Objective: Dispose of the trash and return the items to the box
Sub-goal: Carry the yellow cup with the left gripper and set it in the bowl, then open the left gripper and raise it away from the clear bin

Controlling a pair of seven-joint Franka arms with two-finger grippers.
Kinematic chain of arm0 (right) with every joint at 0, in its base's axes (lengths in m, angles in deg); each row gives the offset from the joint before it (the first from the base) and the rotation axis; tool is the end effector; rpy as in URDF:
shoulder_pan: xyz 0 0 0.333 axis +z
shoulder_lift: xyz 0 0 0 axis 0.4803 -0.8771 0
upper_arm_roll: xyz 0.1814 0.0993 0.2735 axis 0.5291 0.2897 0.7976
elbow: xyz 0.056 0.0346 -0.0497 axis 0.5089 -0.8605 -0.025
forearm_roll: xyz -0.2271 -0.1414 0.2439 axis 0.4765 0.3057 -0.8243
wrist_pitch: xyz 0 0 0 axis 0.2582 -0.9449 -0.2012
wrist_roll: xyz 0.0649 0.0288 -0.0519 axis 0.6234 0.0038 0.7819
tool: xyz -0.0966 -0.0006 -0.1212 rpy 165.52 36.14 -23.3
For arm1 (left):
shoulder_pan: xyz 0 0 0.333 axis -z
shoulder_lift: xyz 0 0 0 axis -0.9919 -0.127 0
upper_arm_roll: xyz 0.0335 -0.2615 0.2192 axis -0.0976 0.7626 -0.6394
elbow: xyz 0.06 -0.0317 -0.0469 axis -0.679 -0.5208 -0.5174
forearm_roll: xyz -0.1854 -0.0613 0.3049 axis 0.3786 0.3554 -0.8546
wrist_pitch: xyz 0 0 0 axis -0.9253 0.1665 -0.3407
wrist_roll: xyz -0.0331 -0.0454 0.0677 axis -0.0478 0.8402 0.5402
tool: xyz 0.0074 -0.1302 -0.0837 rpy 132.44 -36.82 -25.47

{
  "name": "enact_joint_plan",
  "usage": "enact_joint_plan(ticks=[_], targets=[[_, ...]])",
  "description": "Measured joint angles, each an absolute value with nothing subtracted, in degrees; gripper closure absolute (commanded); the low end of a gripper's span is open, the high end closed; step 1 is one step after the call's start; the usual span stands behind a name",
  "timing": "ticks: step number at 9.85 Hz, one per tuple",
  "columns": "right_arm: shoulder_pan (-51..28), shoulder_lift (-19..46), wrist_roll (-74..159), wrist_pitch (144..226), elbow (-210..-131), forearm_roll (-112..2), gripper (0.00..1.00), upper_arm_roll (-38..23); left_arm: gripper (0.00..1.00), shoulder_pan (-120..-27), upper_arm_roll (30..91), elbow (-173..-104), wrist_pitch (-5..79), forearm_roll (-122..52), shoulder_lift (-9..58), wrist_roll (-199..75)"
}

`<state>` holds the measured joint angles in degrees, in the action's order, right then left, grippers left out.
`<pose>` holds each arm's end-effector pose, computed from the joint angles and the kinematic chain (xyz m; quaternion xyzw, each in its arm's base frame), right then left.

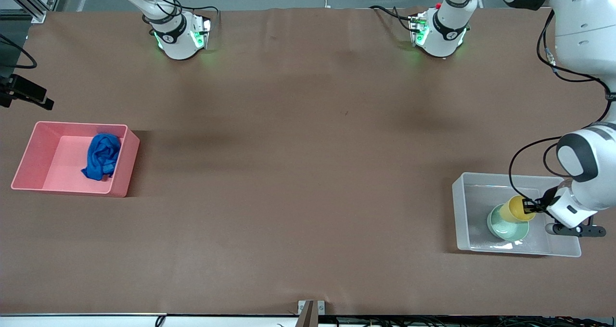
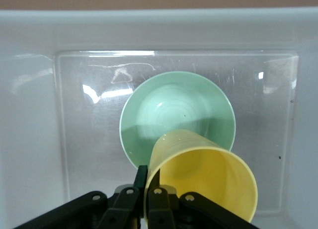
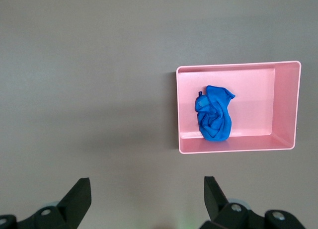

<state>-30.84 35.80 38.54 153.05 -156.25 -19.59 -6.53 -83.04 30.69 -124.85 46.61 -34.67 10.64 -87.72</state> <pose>0.5140 -0.0524 0.6218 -0.9986 0.0468 0.0229 0.0120 0.6980 0.1121 0.2581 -0.9992 0.0391 -0.0119 0.0002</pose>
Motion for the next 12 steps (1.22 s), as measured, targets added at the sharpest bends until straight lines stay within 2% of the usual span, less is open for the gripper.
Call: enact_joint_plan(ticks=[1,2,3,4,8,10,12], targets=[[-30.84,35.80,38.54,153.05,-156.25,-19.59,0.00,-6.53,0.95,-83.07,30.66,-124.74,46.61,-34.67,9.76,-87.72],[-30.84,35.80,38.54,153.05,-156.25,-19.59,0.00,-6.54,0.78,-83.09,30.66,-124.67,46.61,-34.67,9.10,-87.72],[-30.85,35.80,38.54,153.07,-156.25,-19.59,0.00,-6.54,0.23,-83.12,30.63,-124.57,46.62,-34.67,8.80,-87.72],[-30.85,35.80,38.54,153.13,-156.24,-19.59,0.00,-6.54,0.00,-83.26,30.59,-124.43,46.62,-34.67,8.78,-87.72],[-30.85,35.80,38.55,153.15,-156.22,-19.59,0.00,-6.56,0.00,-83.22,30.58,-121.73,46.94,-34.37,11.41,-87.61],[-30.85,35.81,38.56,153.17,-156.20,-19.59,0.00,-6.53,0.00,-82.72,30.98,-121.30,45.17,-34.36,18.67,-87.31],[-30.80,35.81,38.58,153.14,-156.21,-19.59,0.00,-6.47,0.00,-82.70,33.40,-123.16,37.55,-35.73,28.72,-85.37]])
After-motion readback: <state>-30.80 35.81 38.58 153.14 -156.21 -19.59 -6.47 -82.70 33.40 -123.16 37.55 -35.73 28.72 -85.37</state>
